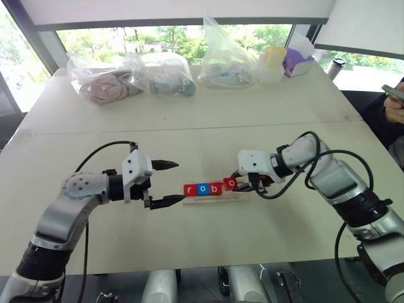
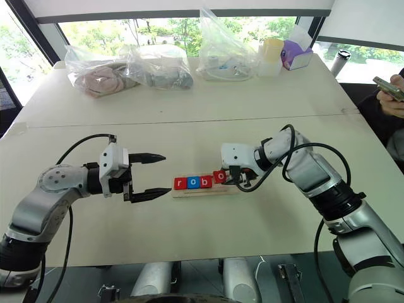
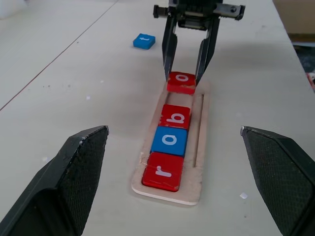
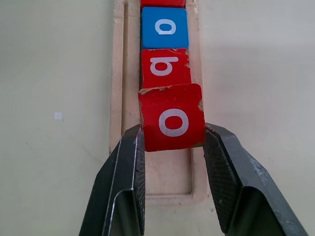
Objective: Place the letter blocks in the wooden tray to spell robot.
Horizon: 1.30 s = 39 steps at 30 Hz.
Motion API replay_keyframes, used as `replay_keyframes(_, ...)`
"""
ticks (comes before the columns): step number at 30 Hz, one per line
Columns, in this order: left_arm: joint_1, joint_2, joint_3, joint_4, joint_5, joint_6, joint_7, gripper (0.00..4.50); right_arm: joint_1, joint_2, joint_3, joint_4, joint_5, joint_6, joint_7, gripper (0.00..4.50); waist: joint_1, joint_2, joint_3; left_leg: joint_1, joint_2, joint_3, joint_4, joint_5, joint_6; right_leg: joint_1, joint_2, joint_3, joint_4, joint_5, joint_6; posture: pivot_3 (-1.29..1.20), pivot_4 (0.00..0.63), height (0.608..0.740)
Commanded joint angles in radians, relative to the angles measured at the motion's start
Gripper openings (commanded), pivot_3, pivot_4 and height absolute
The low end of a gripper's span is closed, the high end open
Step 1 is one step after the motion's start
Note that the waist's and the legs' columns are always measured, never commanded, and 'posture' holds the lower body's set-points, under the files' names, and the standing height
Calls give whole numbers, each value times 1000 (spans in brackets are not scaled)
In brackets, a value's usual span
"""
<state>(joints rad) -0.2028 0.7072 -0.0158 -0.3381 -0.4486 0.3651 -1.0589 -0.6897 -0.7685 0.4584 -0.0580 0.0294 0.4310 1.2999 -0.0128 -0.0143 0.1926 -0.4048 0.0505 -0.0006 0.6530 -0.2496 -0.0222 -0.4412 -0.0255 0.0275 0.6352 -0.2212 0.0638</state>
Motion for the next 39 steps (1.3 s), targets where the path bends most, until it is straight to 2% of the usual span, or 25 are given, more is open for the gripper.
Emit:
replay_keyframes(1, 1, 10, 26, -45, -18, 0, 12, 4500, -22, 10, -8, 0, -17, -13, 0, 1105, 0, 0, 0, 0, 0, 0, 0, 0, 0, 0, 0, 0, 0, 0, 0, 0, 150, 740)
replay_keyframes(27, -12, 6, 18, -20, -8, -13, 17, 4500, -8, 30, -18, -10, -37, 9, 18, 1105, -1, 0, 0, 0, 0, 0, 0, 0, 0, 0, 0, 0, 0, 0, 0, 0, 150, 740)
replay_keyframes(33, -14, 4, 16, -26, -10, -9, 21, 4500, -12, 32, -22, -17, -35, 20, 21, 4214, -1, 0, 0, 0, 0, 0, 0, 0, 0, 0, 0, 0, 0, 0, 0, 0, 150, 740)
replay_keyframes(34, -15, 4, 16, -27, -10, -8, 22, 4500, -12, 32, -22, -19, -34, 21, 21, 4409, -1, 0, 0, 0, 0, 0, 0, 0, 0, 0, 0, 0, 0, 0, 0, 0, 150, 740)
replay_keyframes(39, -15, 2, 14, -33, -11, -4, 26, 4500, -22, 28, -37, -31, -24, 29, 27, 4409, -1, 0, 0, 0, 0, 0, 0, 0, 0, 0, 0, 0, 0, 0, 0, 0, 150, 740)
